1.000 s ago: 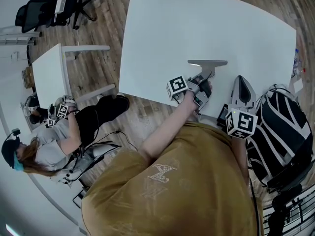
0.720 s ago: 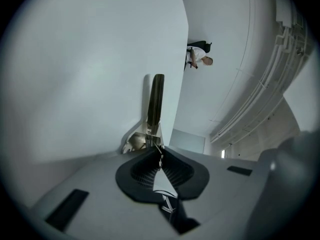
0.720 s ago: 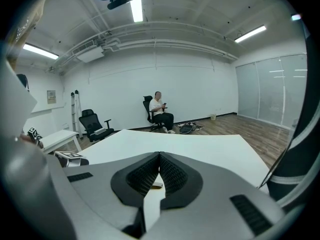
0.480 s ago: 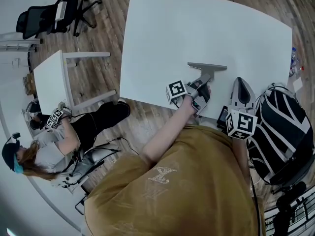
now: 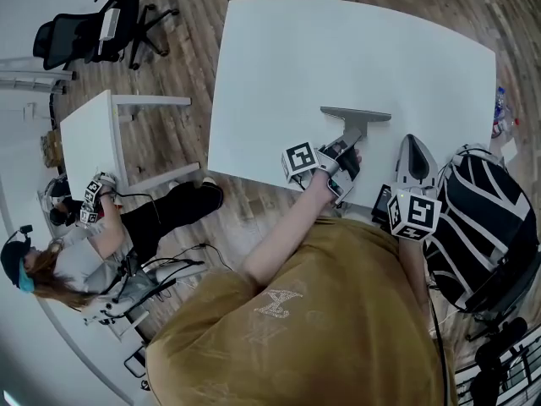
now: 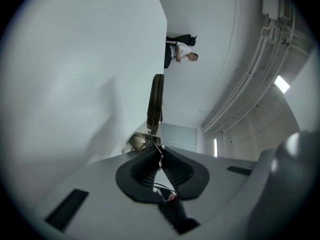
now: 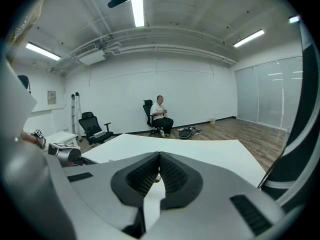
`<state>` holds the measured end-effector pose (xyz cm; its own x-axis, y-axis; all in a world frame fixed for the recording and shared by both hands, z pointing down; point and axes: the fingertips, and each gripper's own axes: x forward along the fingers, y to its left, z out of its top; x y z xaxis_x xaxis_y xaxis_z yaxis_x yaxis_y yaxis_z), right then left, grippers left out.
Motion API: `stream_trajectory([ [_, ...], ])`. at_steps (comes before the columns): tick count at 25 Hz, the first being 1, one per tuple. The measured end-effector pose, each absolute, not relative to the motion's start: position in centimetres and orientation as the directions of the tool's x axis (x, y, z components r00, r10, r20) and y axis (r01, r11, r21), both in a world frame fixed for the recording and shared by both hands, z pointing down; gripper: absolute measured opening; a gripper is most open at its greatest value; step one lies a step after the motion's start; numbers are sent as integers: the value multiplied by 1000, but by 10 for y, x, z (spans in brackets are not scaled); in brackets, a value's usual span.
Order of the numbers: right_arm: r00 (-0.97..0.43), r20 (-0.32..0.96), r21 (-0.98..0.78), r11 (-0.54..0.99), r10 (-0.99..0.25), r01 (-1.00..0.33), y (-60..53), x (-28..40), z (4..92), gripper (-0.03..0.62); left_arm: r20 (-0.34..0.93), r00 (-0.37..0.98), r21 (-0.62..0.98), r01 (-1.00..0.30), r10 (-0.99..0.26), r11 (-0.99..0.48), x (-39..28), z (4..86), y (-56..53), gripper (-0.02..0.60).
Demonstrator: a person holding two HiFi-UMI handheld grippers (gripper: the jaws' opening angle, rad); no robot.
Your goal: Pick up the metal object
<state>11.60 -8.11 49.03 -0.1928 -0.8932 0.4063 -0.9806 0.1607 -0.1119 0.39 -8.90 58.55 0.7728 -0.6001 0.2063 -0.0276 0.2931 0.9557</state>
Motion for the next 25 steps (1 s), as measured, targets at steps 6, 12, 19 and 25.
stream_trajectory([
  [6,-187,373,-98,161,-909,-982,-82,116,476,9,151,775,970,3,-614,241,1,557,-94,18],
  [12,-166,321,-75,150,-932,-986,-86,122,459,8,55,775,982,71,-630,173,2,523,-100,18],
  [19,-157,262,-34,154,-952,-988,-94,121,440,8,-23,780,991,102,-625,90,2,487,-109,18],
  [25,-147,206,11,153,-967,-988,-96,121,426,8,-85,780,993,121,-620,16,1,461,-110,18],
])
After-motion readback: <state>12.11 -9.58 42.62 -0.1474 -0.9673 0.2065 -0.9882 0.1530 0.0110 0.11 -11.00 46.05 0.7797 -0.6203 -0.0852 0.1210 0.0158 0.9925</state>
